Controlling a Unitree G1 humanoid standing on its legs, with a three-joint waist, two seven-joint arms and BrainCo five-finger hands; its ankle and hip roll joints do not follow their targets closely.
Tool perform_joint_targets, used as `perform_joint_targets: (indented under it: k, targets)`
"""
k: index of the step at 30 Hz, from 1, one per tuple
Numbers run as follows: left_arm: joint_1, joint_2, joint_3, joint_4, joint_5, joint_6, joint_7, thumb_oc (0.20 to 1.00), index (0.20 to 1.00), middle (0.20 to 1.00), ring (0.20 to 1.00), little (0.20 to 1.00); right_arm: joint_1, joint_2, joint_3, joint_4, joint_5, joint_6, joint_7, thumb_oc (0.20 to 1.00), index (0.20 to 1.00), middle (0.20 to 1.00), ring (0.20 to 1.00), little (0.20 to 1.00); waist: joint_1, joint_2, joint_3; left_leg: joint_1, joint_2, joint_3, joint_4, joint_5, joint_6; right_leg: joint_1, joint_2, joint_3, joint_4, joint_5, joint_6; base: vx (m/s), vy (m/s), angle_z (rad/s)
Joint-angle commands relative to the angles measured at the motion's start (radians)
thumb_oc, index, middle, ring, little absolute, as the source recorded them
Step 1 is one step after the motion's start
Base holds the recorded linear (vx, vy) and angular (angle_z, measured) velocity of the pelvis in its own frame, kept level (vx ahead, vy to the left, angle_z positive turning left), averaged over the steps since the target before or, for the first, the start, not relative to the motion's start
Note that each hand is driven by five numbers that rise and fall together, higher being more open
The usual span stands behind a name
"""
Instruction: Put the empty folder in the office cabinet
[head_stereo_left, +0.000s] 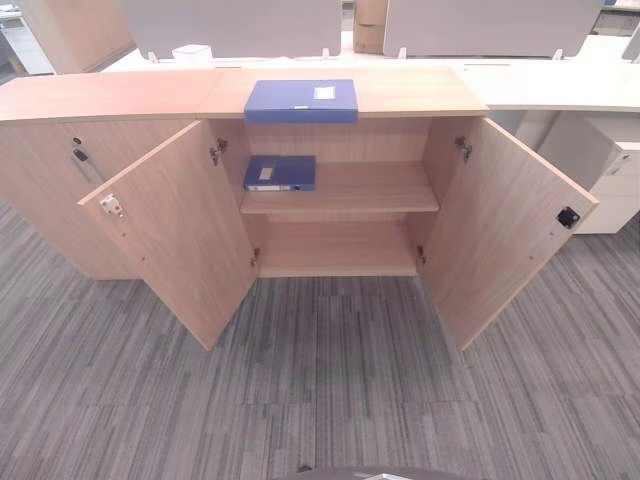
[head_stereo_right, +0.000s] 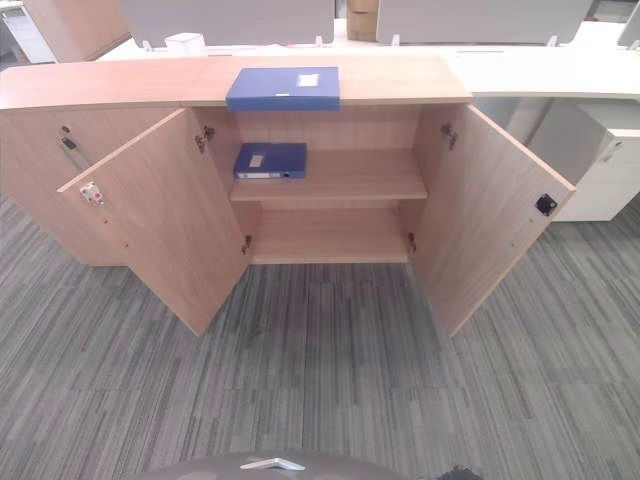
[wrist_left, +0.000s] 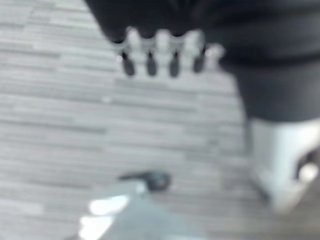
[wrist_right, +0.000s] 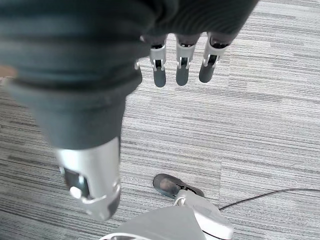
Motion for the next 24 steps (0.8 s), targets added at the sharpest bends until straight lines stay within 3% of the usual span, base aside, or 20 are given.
perform_joint_targets:
  k: [1, 24]
  targets:
    - [-0.047, 0.001, 0.001, 0.064, 0.028, -0.011, 0.013, 1.000, 1.000, 1.000, 1.000, 1.000, -0.052, -0.039, 0.018, 0.053, -0.011, 0.008, -0.007, 1.000, 1.000, 1.000, 1.000, 1.000, -0.001, -0.009, -0.005, 0.026, 0.045, -0.033, -0.010, -0.092, -0.074, -0.003, -0.057, -0.004, 0.000, -0.007, 0.090, 0.00, 0.000, 0.00]
    - [-0.047, 0.003, 0.003, 0.074, 0.026, -0.007, 0.007, 1.000, 1.000, 1.000, 1.000, 1.000, -0.049, -0.039, 0.017, 0.056, -0.009, 0.008, -0.004, 1.000, 1.000, 1.000, 1.000, 1.000, -0.002, -0.010, -0.008, 0.026, 0.046, -0.029, -0.010, -0.093, -0.075, -0.005, -0.057, -0.002, 0.000, -0.007, 0.090, 0.00, 0.000, 0.00]
